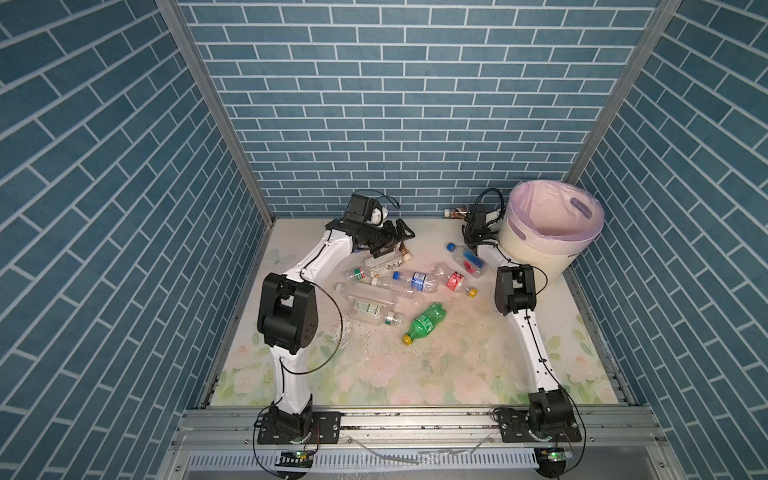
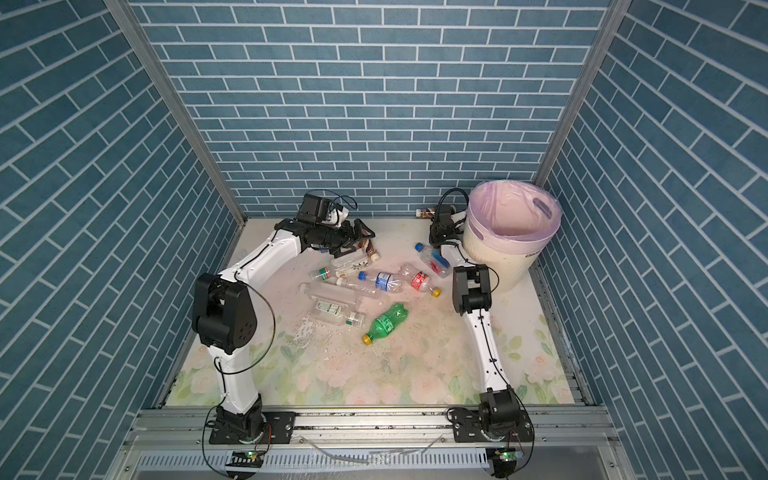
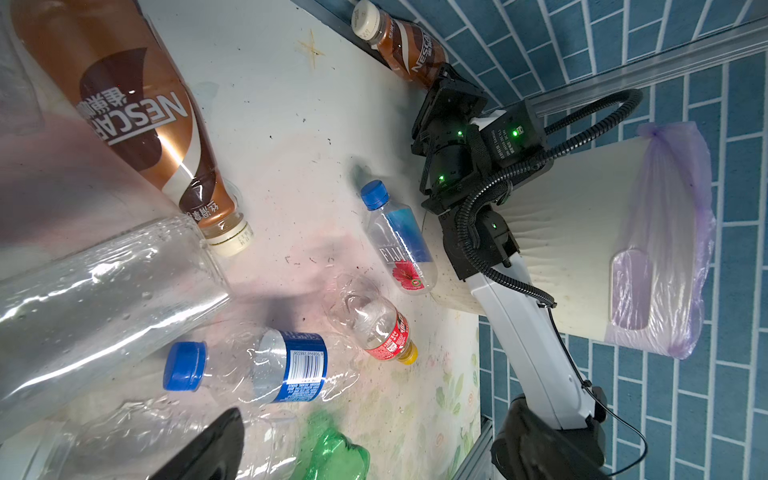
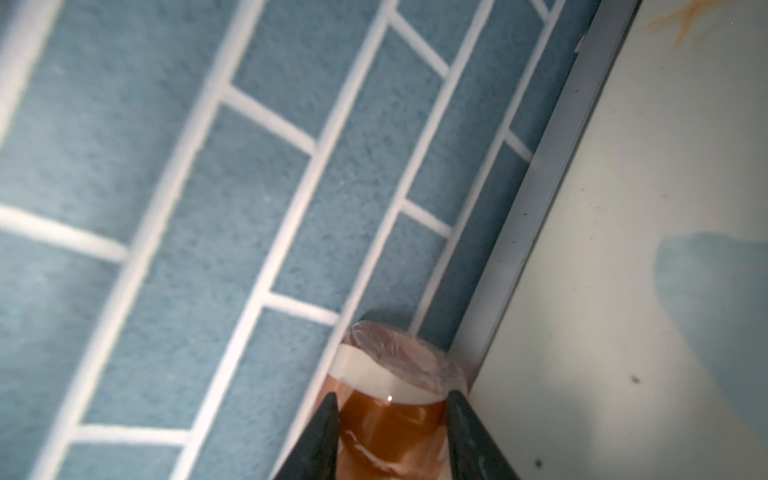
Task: Throw the plastic bottles in the bin
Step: 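Close the right gripper around the Nescafe bottle's base against the wall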
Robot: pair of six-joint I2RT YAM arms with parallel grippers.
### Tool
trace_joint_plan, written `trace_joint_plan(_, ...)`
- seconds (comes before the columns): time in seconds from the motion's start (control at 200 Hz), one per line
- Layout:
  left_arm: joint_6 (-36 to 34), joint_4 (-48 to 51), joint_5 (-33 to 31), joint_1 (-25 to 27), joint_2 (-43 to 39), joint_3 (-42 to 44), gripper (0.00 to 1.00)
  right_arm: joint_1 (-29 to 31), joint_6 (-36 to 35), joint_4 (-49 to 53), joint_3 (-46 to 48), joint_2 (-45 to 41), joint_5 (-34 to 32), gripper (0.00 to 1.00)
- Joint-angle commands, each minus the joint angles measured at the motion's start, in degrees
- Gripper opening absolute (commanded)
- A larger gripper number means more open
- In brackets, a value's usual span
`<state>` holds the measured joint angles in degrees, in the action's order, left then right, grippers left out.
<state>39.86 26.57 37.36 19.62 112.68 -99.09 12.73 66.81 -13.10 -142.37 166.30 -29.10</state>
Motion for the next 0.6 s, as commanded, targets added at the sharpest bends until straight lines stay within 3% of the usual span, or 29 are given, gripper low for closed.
trace_joint_plan(0.0, -0.5, 1.4, 0.1, -0.5, 0.7, -1.3, 0.99, -0.2, -1.4, -2.0, 4.0, -3.4, 2.1, 0.52)
trace_joint_plan(0.28, -0.7, 1.8, 0.1, -0.5, 0.9, -1.3, 0.99, -0.3, -0.9, -0.1, 6.4, -6.5, 1.1, 0.75)
trace_joint_plan(0.595, -0.7, 2.1, 0.4, -1.1, 1.3, -1.5, 0.99, -1.6, -4.8, -0.7, 6.1, -7.3, 0.8, 0.92)
